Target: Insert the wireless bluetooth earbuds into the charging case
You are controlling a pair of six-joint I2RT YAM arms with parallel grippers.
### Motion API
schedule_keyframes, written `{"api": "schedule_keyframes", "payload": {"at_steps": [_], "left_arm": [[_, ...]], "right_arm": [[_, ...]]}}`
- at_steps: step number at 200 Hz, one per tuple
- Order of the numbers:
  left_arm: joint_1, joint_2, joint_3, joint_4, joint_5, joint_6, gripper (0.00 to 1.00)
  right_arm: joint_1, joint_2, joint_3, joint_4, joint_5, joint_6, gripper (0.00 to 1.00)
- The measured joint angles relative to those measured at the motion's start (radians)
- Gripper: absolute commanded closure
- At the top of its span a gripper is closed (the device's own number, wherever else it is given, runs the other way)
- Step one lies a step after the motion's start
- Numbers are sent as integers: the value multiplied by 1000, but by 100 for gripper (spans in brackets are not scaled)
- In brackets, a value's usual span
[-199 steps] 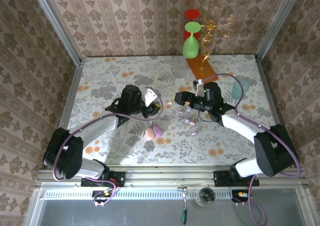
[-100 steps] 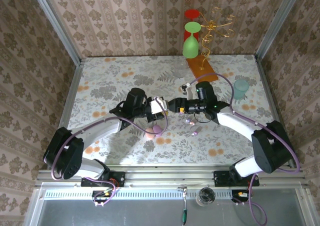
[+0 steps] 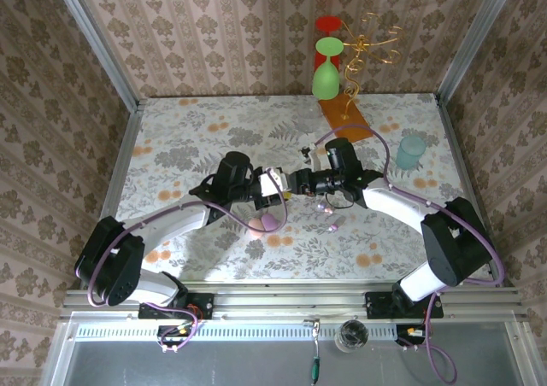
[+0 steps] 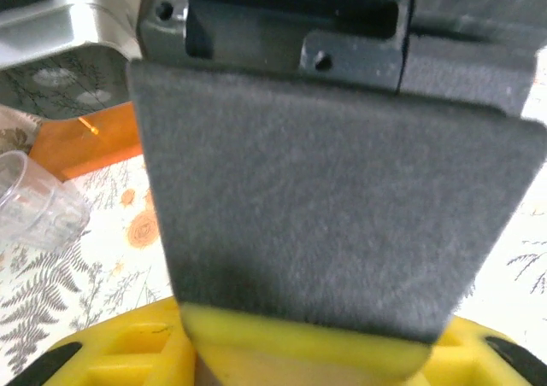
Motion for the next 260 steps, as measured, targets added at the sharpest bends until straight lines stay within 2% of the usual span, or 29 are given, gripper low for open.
{"api": "schedule_keyframes", "payload": {"at_steps": [21, 29, 52, 63, 70, 91, 111, 119, 136, 163, 181, 220, 260], "left_arm": [[1, 0, -21, 33, 3, -10, 75], [1, -2, -32, 56, 3, -16, 60], [0, -28, -69, 149, 6, -57, 29], [0, -56, -100, 213, 14, -96, 19], [0, -76, -119, 257, 20, -120, 16], [9, -132, -179, 394, 48, -194, 13], [58, -142, -226, 549, 91, -306, 11], [84, -132, -246, 620, 106, -353, 11], [127, -89, -283, 768, 134, -436, 11], [135, -13, -302, 915, 181, -496, 13], [135, 15, -302, 974, 211, -509, 14], [135, 62, -261, 1035, 282, -544, 23], [131, 94, -198, 1052, 325, -586, 31]], "right_arm": [[-1, 0, 0, -9, -2, -1, 87], [-3, 0, 0, -7, -8, 2, 88], [-25, -2, -12, 50, -54, 70, 89], [-41, -7, -15, 78, -68, 107, 91], [-53, -14, -18, 99, -78, 133, 92], [-90, -53, -50, 197, -113, 234, 94], [-127, -69, -87, 332, -163, 358, 97], [-137, -69, -99, 386, -179, 408, 100], [-156, -69, -124, 497, -208, 503, 100], [-164, -69, -150, 674, -240, 659, 100], [-164, -64, -158, 789, -249, 752, 100], [-164, -17, -171, 1025, -261, 939, 100], [-142, 10, -178, 1114, -262, 1017, 100]]}}
